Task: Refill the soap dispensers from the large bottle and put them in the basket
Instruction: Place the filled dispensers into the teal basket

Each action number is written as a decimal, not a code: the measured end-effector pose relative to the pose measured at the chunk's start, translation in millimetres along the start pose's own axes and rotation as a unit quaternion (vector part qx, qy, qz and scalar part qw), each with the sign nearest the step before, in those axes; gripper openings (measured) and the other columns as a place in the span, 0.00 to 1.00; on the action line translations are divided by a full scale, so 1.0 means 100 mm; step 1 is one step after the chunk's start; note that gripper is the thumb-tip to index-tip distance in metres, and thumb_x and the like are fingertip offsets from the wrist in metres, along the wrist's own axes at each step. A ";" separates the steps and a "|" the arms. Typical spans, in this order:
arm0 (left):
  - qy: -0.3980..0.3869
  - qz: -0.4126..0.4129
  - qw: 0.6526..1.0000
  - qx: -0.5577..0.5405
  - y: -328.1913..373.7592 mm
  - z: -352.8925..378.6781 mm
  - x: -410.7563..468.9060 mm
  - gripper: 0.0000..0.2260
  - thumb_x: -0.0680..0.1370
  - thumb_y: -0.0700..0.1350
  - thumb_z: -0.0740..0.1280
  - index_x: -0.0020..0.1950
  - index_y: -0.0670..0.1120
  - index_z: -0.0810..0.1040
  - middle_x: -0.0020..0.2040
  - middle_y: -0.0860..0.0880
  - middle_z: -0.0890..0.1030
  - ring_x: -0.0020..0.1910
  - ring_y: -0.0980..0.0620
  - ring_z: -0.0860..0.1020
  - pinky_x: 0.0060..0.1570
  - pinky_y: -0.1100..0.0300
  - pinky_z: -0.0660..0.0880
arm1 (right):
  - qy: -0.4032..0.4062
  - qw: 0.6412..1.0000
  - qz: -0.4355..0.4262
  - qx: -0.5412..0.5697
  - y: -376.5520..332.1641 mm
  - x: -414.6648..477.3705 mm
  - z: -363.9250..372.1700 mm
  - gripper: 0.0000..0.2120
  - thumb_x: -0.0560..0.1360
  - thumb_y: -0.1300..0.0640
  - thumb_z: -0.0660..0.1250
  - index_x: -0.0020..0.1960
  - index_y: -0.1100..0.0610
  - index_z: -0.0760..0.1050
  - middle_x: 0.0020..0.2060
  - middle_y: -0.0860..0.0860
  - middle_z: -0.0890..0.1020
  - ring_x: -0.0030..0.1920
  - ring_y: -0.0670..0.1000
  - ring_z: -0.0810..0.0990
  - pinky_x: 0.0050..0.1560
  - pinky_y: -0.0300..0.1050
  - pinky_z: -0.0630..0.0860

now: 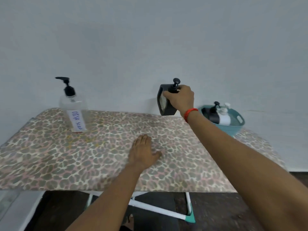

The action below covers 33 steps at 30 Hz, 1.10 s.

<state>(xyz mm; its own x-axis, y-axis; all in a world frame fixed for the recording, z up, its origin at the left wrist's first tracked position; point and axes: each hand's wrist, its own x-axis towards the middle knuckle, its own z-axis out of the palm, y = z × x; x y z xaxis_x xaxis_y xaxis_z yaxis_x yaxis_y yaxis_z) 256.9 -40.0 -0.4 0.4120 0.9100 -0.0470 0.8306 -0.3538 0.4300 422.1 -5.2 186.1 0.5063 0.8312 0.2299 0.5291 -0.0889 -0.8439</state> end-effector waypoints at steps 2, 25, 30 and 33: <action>-0.018 0.022 1.000 -0.001 0.35 0.17 0.07 0.45 0.79 0.70 0.61 0.85 0.43 0.50 0.85 0.45 0.50 0.84 0.46 0.48 0.83 0.50 0.43 | 0.038 0.999 -0.012 -0.019 0.08 0.09 -0.45 0.18 0.68 0.50 0.75 0.55 0.57 0.82 0.45 0.50 0.83 0.45 0.51 0.81 0.42 0.41 0.75; 0.013 0.091 0.995 0.032 1.48 0.85 0.40 0.41 0.80 0.70 0.56 0.85 0.45 0.54 0.85 0.47 0.53 0.84 0.49 0.50 0.82 0.52 0.43 | 0.102 0.983 0.105 -0.112 1.86 0.80 -1.91 0.10 0.69 0.54 0.73 0.44 0.60 0.78 0.41 0.56 0.82 0.42 0.55 0.80 0.39 0.43 0.75; 0.020 0.088 0.995 0.034 1.48 0.87 0.41 0.41 0.80 0.70 0.57 0.85 0.45 0.55 0.85 0.48 0.53 0.84 0.49 0.50 0.82 0.52 0.44 | 0.069 0.980 0.141 -0.124 2.23 0.86 -1.71 0.13 0.72 0.54 0.72 0.50 0.63 0.79 0.46 0.59 0.82 0.44 0.57 0.80 0.40 0.44 0.72; 0.028 0.088 0.995 0.033 1.48 0.88 0.41 0.41 0.80 0.70 0.57 0.84 0.46 0.56 0.85 0.48 0.54 0.84 0.49 0.51 0.82 0.52 0.44 | 0.035 0.980 0.135 -0.140 2.34 0.94 -1.70 0.16 0.76 0.53 0.70 0.56 0.65 0.79 0.48 0.58 0.81 0.48 0.56 0.79 0.45 0.45 0.72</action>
<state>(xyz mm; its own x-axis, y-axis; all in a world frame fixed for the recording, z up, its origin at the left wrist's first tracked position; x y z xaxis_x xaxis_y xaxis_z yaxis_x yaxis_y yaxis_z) 429.8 -74.3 -18.0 0.5329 0.8429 0.0739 0.7716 -0.5199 0.3665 709.2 -40.6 92.6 0.6946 0.7172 0.0571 0.5297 -0.4562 -0.7150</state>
